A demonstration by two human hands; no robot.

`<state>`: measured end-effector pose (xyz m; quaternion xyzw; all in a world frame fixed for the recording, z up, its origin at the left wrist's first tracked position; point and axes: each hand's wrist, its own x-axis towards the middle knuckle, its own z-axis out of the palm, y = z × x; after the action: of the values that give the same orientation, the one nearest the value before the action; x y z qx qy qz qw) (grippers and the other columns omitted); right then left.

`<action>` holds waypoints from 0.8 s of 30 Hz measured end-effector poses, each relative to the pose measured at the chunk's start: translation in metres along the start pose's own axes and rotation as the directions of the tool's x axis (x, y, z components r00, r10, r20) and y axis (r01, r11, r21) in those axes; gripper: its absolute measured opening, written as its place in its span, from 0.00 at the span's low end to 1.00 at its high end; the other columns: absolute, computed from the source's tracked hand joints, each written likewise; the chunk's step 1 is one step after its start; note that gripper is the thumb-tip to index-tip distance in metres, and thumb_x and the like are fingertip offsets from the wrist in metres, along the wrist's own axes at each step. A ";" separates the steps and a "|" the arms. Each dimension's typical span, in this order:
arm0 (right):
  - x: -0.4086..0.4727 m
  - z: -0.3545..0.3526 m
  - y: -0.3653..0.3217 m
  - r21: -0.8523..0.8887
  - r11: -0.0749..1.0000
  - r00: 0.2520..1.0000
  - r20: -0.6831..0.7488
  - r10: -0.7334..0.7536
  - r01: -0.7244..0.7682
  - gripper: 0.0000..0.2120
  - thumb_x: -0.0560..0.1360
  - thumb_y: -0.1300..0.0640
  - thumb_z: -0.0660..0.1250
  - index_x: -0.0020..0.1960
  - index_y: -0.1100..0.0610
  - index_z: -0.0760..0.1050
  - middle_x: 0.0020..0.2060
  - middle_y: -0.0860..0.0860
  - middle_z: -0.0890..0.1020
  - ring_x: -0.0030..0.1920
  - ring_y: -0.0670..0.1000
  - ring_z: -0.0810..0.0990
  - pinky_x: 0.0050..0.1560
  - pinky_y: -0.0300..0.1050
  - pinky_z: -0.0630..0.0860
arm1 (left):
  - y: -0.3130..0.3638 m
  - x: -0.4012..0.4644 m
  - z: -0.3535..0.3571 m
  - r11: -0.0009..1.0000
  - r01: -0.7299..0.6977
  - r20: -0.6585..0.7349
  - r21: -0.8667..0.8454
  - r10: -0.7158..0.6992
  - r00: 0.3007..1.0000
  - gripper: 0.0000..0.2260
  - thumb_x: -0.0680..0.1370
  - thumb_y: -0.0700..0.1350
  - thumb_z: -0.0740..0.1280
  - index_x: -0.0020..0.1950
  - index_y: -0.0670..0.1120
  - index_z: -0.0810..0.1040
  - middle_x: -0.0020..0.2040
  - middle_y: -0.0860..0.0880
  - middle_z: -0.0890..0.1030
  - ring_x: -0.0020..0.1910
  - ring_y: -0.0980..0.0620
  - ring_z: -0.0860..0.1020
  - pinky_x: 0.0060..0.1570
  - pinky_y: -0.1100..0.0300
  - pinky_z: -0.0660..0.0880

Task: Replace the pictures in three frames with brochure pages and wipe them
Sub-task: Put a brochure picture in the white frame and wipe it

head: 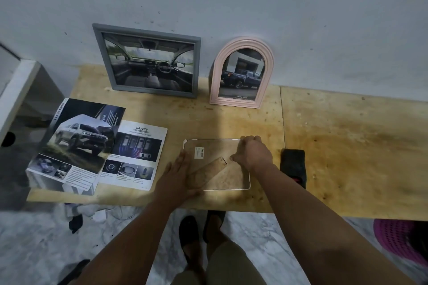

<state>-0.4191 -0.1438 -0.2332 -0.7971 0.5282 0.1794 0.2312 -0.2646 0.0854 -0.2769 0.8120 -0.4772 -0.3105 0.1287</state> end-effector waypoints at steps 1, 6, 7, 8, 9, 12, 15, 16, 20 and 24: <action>0.002 0.000 -0.002 0.044 0.999 1.000 0.015 0.023 -0.023 0.38 0.66 0.39 0.79 0.70 0.53 0.71 0.64 0.53 0.71 0.58 0.58 0.79 0.56 0.55 0.81 | 0.000 0.000 0.000 1.000 0.004 -0.008 -0.009 -0.004 1.000 0.58 0.68 0.68 0.72 0.82 0.50 0.37 0.82 0.53 0.38 0.81 0.52 0.49 0.78 0.53 0.44; 0.013 -0.005 -0.008 0.280 0.954 0.994 0.057 0.097 -0.110 0.38 0.63 0.40 0.83 0.65 0.55 0.73 0.57 0.53 0.79 0.53 0.55 0.80 0.53 0.51 0.80 | 0.001 0.000 0.001 0.999 0.024 -0.009 -0.037 -0.025 1.000 0.58 0.68 0.67 0.73 0.82 0.51 0.36 0.82 0.55 0.36 0.81 0.52 0.47 0.78 0.54 0.42; 0.015 -0.006 -0.008 0.305 0.944 0.992 0.065 0.111 -0.125 0.36 0.63 0.41 0.83 0.63 0.56 0.74 0.55 0.53 0.81 0.52 0.54 0.80 0.52 0.51 0.81 | 0.001 0.000 0.001 0.999 0.025 -0.007 -0.040 -0.025 1.000 0.58 0.68 0.66 0.73 0.82 0.51 0.36 0.82 0.55 0.36 0.81 0.52 0.47 0.78 0.54 0.41; 0.017 -0.007 -0.008 0.325 0.936 0.990 0.072 0.122 -0.139 0.34 0.63 0.42 0.83 0.62 0.56 0.74 0.53 0.52 0.82 0.52 0.54 0.81 0.53 0.52 0.81 | 0.001 0.001 0.001 0.999 0.025 -0.005 -0.044 -0.026 1.000 0.58 0.68 0.66 0.74 0.82 0.51 0.36 0.82 0.55 0.37 0.81 0.53 0.47 0.78 0.55 0.41; 0.019 -0.007 -0.008 0.342 0.928 0.988 0.078 0.130 -0.149 0.33 0.63 0.44 0.83 0.61 0.56 0.74 0.52 0.52 0.82 0.52 0.54 0.81 0.53 0.53 0.81 | 0.000 0.001 0.002 0.998 0.030 -0.002 -0.049 -0.030 1.000 0.58 0.68 0.66 0.74 0.82 0.52 0.36 0.82 0.55 0.37 0.81 0.53 0.47 0.78 0.55 0.41; 0.022 -0.008 -0.007 0.393 0.902 0.983 0.101 0.151 -0.179 0.33 0.63 0.47 0.84 0.62 0.57 0.75 0.53 0.53 0.82 0.54 0.56 0.81 0.55 0.53 0.81 | 0.000 0.002 0.003 0.997 0.049 0.002 -0.057 -0.049 0.999 0.59 0.67 0.66 0.74 0.81 0.54 0.35 0.81 0.57 0.36 0.81 0.51 0.48 0.77 0.55 0.41; 0.022 -0.008 -0.007 0.419 0.887 0.980 0.117 0.159 -0.193 0.32 0.63 0.47 0.84 0.61 0.57 0.76 0.53 0.53 0.82 0.54 0.56 0.81 0.49 0.50 0.78 | 0.000 0.001 0.004 0.996 0.065 -0.002 -0.063 -0.066 0.998 0.59 0.66 0.67 0.74 0.81 0.55 0.35 0.80 0.59 0.36 0.81 0.48 0.49 0.76 0.55 0.43; 0.022 -0.008 -0.006 0.421 0.887 0.982 0.110 0.156 -0.188 0.31 0.63 0.47 0.84 0.59 0.56 0.76 0.51 0.52 0.82 0.52 0.55 0.81 0.47 0.49 0.77 | 0.000 0.002 0.005 0.995 0.070 -0.003 -0.065 -0.071 0.997 0.59 0.66 0.67 0.75 0.81 0.56 0.36 0.80 0.60 0.36 0.81 0.47 0.50 0.76 0.54 0.44; 0.017 -0.009 0.007 0.599 0.771 0.976 0.121 0.180 -0.216 0.21 0.66 0.54 0.84 0.53 0.60 0.81 0.49 0.55 0.84 0.51 0.56 0.82 0.52 0.53 0.82 | 0.000 0.001 0.006 0.995 0.071 -0.016 -0.076 -0.073 0.997 0.59 0.65 0.67 0.75 0.81 0.57 0.35 0.79 0.62 0.35 0.80 0.47 0.51 0.75 0.53 0.46; 0.009 -0.012 0.018 0.783 0.561 0.962 0.191 0.195 -0.269 0.10 0.73 0.63 0.78 0.50 0.68 0.83 0.47 0.60 0.85 0.43 0.56 0.83 0.37 0.41 0.81 | 0.001 0.002 0.007 0.996 0.056 -0.029 -0.065 -0.058 0.998 0.59 0.66 0.68 0.74 0.81 0.55 0.36 0.81 0.58 0.38 0.81 0.49 0.51 0.76 0.54 0.45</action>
<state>-0.4321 -0.1630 -0.2315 -0.5229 0.6419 -0.0160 0.5606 -0.2686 0.0841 -0.2822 0.8253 -0.4417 -0.3168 0.1532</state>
